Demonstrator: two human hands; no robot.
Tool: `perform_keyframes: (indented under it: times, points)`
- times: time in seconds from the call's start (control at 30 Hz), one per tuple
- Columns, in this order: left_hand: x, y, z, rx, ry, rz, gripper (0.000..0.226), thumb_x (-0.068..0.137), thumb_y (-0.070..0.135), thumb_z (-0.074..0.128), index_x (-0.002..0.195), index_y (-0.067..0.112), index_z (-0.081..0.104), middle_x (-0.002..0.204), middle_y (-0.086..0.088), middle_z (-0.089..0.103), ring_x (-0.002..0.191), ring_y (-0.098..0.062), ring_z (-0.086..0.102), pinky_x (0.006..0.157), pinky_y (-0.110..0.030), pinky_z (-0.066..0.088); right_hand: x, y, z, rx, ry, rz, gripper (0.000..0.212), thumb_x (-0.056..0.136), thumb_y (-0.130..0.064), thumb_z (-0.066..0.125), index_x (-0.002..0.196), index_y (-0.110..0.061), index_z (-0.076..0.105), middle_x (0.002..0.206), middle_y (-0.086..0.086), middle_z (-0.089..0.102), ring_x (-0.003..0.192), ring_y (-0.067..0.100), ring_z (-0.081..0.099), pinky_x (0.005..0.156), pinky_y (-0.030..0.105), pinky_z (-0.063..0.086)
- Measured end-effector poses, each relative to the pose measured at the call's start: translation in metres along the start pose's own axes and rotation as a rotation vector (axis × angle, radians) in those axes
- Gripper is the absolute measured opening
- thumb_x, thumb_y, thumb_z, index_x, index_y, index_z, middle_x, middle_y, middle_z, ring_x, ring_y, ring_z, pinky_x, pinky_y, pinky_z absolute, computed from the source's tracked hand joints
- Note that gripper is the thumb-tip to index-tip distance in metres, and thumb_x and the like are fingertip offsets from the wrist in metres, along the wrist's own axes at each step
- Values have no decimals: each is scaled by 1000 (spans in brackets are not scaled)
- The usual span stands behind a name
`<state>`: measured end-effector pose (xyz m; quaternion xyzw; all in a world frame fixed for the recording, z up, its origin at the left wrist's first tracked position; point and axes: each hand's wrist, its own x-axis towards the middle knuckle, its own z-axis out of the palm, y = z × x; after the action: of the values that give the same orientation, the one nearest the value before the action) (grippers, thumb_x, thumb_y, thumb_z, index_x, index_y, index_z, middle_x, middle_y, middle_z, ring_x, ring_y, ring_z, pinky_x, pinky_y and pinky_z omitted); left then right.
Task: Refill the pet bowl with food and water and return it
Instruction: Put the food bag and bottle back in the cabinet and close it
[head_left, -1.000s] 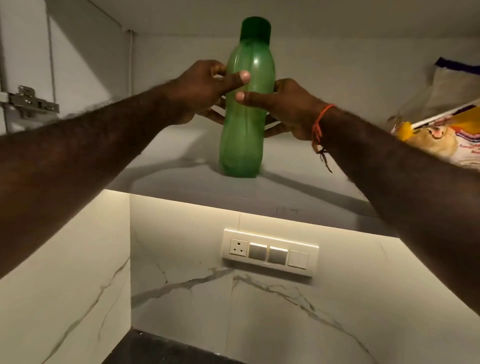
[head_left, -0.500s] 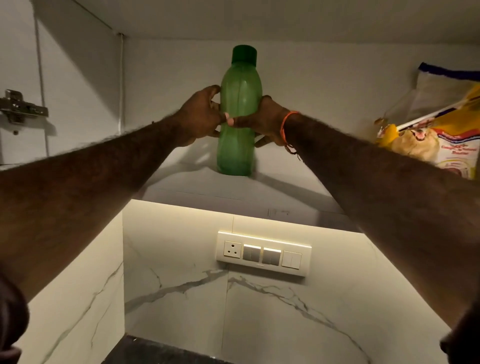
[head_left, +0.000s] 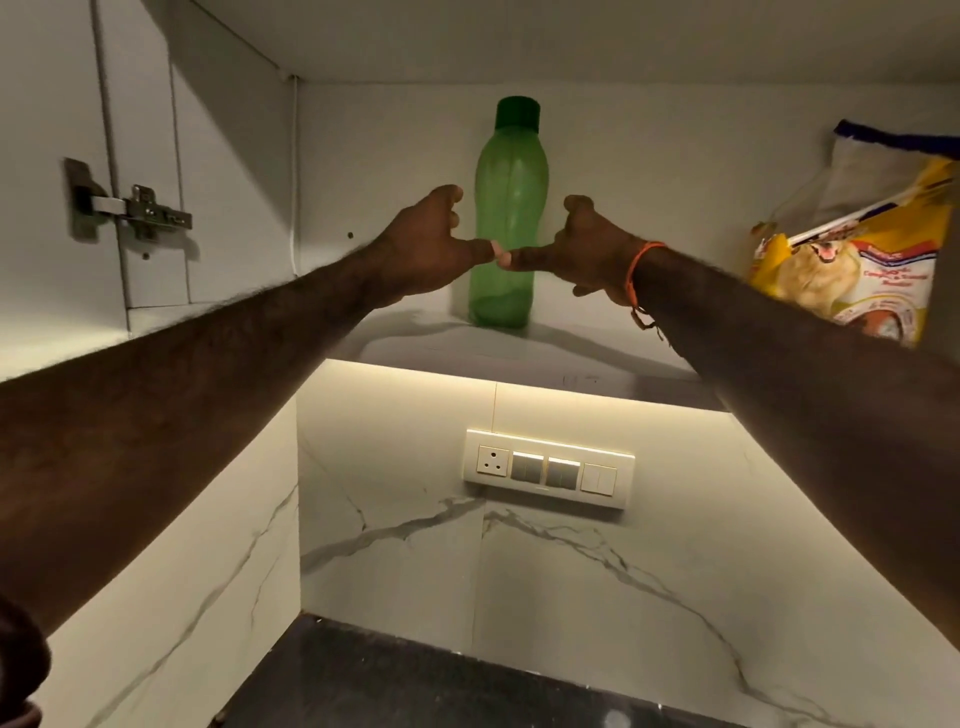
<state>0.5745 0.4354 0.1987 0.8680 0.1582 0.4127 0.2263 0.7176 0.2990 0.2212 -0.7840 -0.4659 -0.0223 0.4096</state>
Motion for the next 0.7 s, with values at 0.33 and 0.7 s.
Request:
perform_keyframes:
  times: [0.33,0.7]
  points:
    - [-60,37,4,85,-26,165,96,91,57,68,161,10,21,161,-10,39,142,-26,44,98,-25,38,-75,-2,8,-81,185,-45,116,78,-39,87,160,-7,11,157,18,41,139,32,47,112,43,45]
    - [-171,132,-6,49,47,265,100,87,79,51,162,18,22,169,-3,25,153,-22,29,118,-35,27,-270,-22,-50,-687,550,-90,87,84,-51,74,154,-18,33,153,10,47,133,34,52,102,49,49]
